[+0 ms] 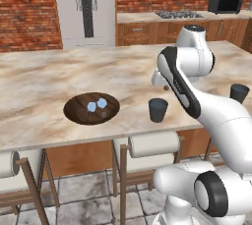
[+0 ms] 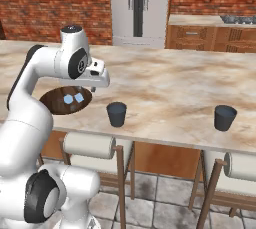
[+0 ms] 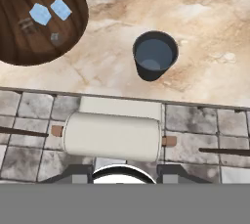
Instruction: There are four ice cubes in the ice bowl. Place two ice cubes in each glass of water.
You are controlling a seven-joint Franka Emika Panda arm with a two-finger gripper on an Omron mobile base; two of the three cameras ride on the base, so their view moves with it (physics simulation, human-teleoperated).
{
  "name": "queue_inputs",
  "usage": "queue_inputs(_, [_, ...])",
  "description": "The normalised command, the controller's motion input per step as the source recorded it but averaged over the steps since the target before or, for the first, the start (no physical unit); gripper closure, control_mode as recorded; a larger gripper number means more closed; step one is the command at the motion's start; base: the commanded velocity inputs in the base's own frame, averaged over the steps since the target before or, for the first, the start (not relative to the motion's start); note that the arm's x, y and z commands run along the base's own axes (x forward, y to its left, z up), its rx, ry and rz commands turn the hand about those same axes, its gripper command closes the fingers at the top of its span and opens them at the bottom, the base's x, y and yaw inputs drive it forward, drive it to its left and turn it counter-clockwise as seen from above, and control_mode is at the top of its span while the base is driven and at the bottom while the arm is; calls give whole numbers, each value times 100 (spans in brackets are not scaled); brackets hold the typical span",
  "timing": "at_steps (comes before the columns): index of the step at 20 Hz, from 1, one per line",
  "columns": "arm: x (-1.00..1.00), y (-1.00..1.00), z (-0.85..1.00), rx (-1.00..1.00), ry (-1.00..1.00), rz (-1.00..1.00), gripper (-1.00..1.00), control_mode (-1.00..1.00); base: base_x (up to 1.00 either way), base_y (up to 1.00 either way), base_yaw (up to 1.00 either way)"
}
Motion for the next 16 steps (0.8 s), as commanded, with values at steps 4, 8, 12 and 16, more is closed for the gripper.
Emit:
queue_inputs(4, [-28, 4, -4, 0, 0, 1, -100, -100, 0, 0, 0])
queue_inputs(8, [-9, 73, -13, -1, 0, 0, -100, -100, 0, 0, 0])
queue_inputs(12, [7, 100, -20, -3, 6, 0, -100, -100, 0, 0, 0])
queue_inputs(16, [36, 100, -34, -7, 4, 2, -100, -100, 0, 0, 0])
